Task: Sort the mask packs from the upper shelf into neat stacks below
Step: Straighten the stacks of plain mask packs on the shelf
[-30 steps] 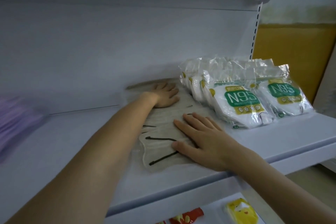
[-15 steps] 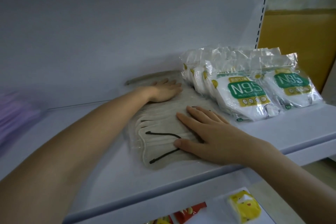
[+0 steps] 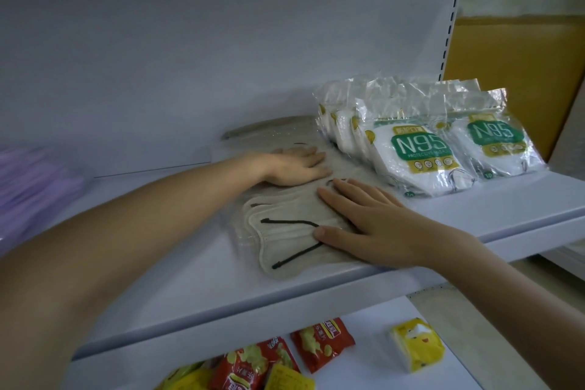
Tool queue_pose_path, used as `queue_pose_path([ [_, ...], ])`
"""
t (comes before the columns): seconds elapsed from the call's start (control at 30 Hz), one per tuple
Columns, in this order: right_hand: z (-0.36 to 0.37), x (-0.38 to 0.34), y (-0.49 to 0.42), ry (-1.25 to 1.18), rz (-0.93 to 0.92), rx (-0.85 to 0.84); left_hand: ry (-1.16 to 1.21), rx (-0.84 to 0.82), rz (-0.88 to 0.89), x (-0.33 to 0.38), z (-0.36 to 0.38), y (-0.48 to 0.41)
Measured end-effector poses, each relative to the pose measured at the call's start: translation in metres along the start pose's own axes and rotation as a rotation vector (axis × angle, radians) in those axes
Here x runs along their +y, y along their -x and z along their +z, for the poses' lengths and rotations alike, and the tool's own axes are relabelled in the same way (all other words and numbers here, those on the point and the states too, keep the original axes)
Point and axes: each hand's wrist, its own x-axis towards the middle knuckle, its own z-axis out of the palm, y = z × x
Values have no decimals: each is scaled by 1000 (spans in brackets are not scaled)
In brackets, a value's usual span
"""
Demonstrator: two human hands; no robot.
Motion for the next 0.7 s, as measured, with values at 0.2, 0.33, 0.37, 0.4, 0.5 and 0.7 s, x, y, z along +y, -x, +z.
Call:
queue_pose_path([
  [0.2, 0, -2, 3, -3, 12, -9, 85, -1, 20, 7, 2, 16],
  [0.33, -2, -5, 4, 13, 22, -43, 77, 25, 17, 7, 6, 19],
  [0.37, -3, -5, 4, 14, 26, -44, 72, 29, 7, 6, 6, 19],
  [0.4, -4, -6, 4, 12, 30, -36, 60, 15, 1, 5, 6, 19],
  [0.5, -2, -7, 4, 2, 37, -17, 70, 7, -2, 5, 8, 23],
  [0.7, 0, -8, 3, -46, 44, 32, 110, 165, -174, -19, 0, 19],
])
